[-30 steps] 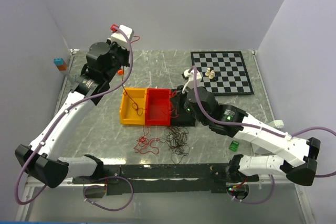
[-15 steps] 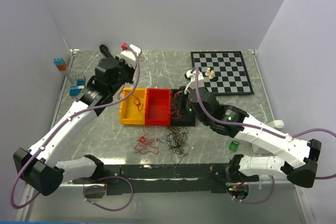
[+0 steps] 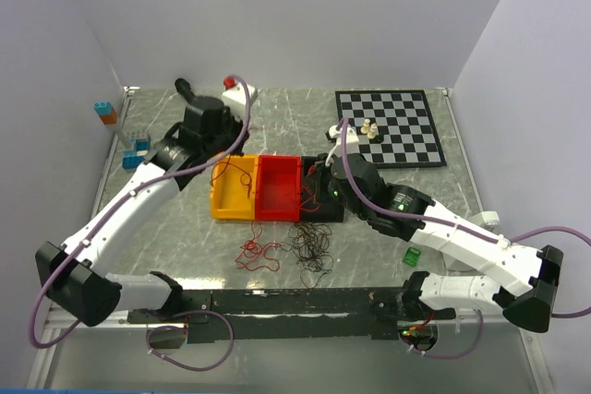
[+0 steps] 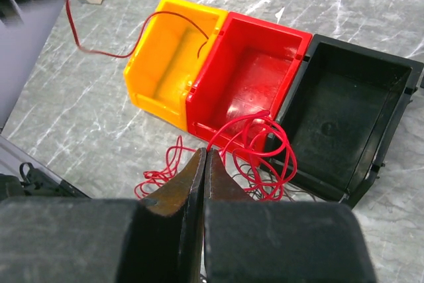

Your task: Untangle the cables

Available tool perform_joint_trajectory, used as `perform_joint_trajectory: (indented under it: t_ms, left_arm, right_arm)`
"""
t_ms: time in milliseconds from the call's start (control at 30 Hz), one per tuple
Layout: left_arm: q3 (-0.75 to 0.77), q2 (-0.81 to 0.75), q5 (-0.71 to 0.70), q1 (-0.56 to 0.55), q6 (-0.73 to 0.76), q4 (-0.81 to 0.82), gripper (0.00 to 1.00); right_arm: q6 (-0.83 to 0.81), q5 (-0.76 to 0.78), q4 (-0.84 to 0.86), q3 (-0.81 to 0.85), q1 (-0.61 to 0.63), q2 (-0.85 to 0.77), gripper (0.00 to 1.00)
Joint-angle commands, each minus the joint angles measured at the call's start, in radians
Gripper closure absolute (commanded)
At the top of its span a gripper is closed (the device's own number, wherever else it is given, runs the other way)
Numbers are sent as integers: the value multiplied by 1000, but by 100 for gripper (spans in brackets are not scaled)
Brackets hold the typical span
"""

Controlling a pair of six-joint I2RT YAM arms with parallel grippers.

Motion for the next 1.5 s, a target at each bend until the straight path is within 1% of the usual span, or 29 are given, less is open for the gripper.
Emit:
perform_joint_trajectory:
  t_ms: [0, 67, 133, 200, 333, 467, 667, 800, 933, 1033, 1200, 1367, 1433, 1467]
  left_arm:
    - [202, 23, 69, -14, -88, 38, 99]
    - [258, 43, 56, -26, -91, 27, 99]
    - [269, 51, 60, -26, -108, 15, 99]
    - [224, 43, 65, -26, -127, 7, 99]
    - [72, 0, 54, -28, -152, 16, 99]
    - [-36, 9, 36, -25, -172, -8, 99]
    - [-91, 20, 36, 30, -163, -30, 99]
    - [-110, 31, -107, 36, -166, -65, 99]
    - [-134, 37, -106, 43, -155, -83, 99]
    - [-122, 94, -86, 40, -144, -93, 99]
    - [-16, 242, -93, 14, -158, -156, 99]
    - [53, 330, -118, 7, -184, -119, 99]
    - [79, 362, -127, 7, -193, -110, 95]
    - [85, 368, -130, 7, -200, -102, 86]
  right_arm:
    - [19, -12, 40, -23, -13, -17, 100]
    - [22, -16, 42, -28, -12, -19, 100]
    - [24, -18, 43, -32, -12, -22, 100]
    - [24, -16, 43, -37, -13, -29, 100]
    - [22, -15, 43, -48, -15, -43, 100]
    - [22, -18, 46, -51, -16, -46, 100]
    - [28, -24, 52, -51, -19, -40, 100]
    - [27, -32, 54, -52, -18, -31, 100]
    - [30, -41, 65, -52, -18, -19, 100]
    - [33, -46, 69, -45, -18, -6, 100]
    - [34, -43, 65, -36, -18, -3, 100]
    - [34, -39, 62, -37, -18, -11, 100]
    - [36, -39, 60, -39, -18, -11, 100]
    - [36, -39, 59, -42, -18, -14, 100]
